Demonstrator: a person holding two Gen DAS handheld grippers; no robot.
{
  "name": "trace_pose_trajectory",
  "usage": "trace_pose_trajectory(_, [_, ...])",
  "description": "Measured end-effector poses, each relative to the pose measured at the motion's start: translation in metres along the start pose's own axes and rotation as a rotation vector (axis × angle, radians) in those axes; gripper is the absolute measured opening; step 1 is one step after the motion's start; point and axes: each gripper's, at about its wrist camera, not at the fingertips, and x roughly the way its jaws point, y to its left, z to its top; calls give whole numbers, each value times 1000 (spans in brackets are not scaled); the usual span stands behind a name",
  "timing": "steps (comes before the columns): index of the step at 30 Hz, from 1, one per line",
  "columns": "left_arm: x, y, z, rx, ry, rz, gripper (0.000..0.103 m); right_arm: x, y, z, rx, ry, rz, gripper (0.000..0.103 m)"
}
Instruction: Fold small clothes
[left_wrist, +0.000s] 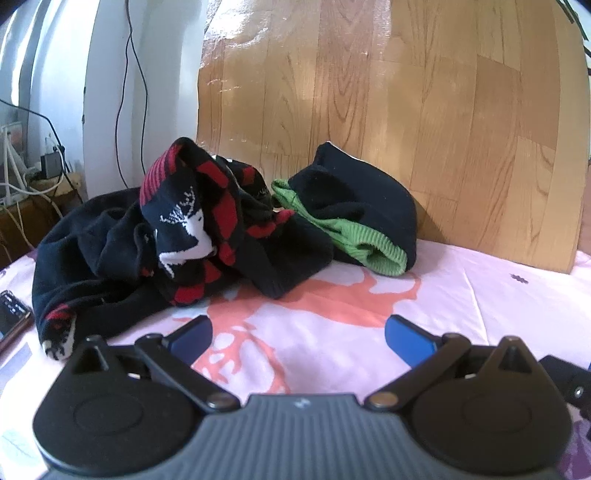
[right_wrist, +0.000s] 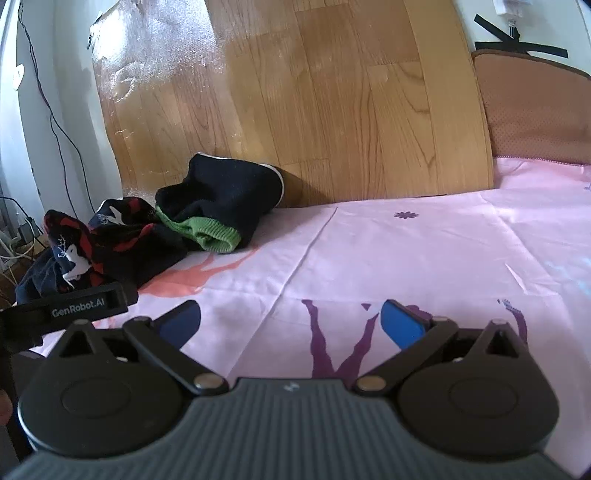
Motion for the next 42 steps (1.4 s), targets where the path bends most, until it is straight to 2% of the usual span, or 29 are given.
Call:
trace_pose_trajectory(8, [-1,-2,-1,13,-12,27,103,-1,-1,0,10,-20,12,103])
trace_pose_trajectory(14, [-10,-6,-3,44,-73,40,103,-4,0,-1,11,-33,18,103])
trace_pose_trajectory(23, [-14,-6,-2,51,-98,43,103,-5,-2,0,24,-38,29,103])
trace_pose_trajectory(27, [-19,-9,-4,71,-126,69,103,-5,-2,0,27,-37,31,103])
trace_pose_trajectory(35, [-17,-9,-4,84,-103,38,103,-5,-3,0,36,-32,35,103])
trace_pose_trajectory(39, [-17,-12,-5,103,-102,42,103,-5,-3,0,38,-31,39,103])
trace_pose_trajectory(42, [-14,-12,-5,111,-73,48,103,-5,-3,0,40,-30,44,103])
